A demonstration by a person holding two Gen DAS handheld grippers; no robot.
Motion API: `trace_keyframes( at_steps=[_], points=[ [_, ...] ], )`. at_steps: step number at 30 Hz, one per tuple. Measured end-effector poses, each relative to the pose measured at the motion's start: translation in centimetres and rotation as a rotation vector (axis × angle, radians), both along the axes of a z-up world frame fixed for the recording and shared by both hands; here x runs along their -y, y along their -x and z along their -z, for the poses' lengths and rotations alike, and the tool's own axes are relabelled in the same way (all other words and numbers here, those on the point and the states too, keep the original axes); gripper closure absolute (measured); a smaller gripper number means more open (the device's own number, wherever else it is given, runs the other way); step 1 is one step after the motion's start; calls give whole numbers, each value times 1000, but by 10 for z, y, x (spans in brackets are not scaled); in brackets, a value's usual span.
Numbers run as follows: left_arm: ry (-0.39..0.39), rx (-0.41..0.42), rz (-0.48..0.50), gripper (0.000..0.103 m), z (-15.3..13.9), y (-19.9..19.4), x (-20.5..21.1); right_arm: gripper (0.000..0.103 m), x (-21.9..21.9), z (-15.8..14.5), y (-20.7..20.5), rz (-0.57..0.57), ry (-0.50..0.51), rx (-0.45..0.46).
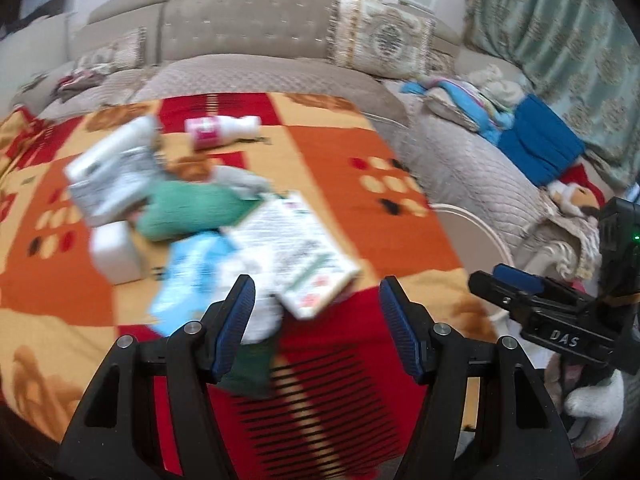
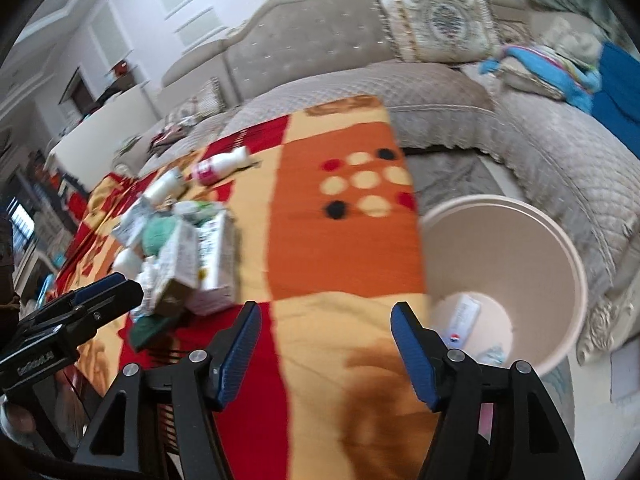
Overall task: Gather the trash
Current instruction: 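Grasp the white foam block with the left gripper while the right grasps another tissue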
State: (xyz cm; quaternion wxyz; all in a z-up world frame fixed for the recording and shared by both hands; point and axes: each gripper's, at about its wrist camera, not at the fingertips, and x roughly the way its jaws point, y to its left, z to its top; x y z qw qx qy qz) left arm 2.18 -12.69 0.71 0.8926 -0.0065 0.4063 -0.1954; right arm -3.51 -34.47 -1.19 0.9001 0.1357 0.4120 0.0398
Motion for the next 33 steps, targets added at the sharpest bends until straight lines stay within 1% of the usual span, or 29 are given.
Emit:
trace_keyframes(
  at_steps=[3, 8, 12, 16, 23, 29, 33],
  points=[
    [-8, 9, -48, 39, 1, -2, -29, 38, -22, -1, -9, -45, 6, 1],
    [5, -8, -114, 39, 9, -11, -72, 38, -57, -4, -22, -113, 34, 1],
    [18, -25, -162, 39, 17, -21, -98, 38, -83, -9, -34, -165, 65, 8],
    [24, -36, -186, 38, 25, -34, -116, 38, -96, -9, -45, -190, 85, -2],
    [9, -46, -210, 37, 39, -64, -129, 38, -110, -11, -54, -219, 83, -12],
    [17, -48, -219, 37, 45, -88, -131, 38, -141, -20, -52, -320, 80, 10],
    [11, -60, -201, 37, 52, -101, -128, 38, -159, -19, -53, -369, 69, 15]
  ],
)
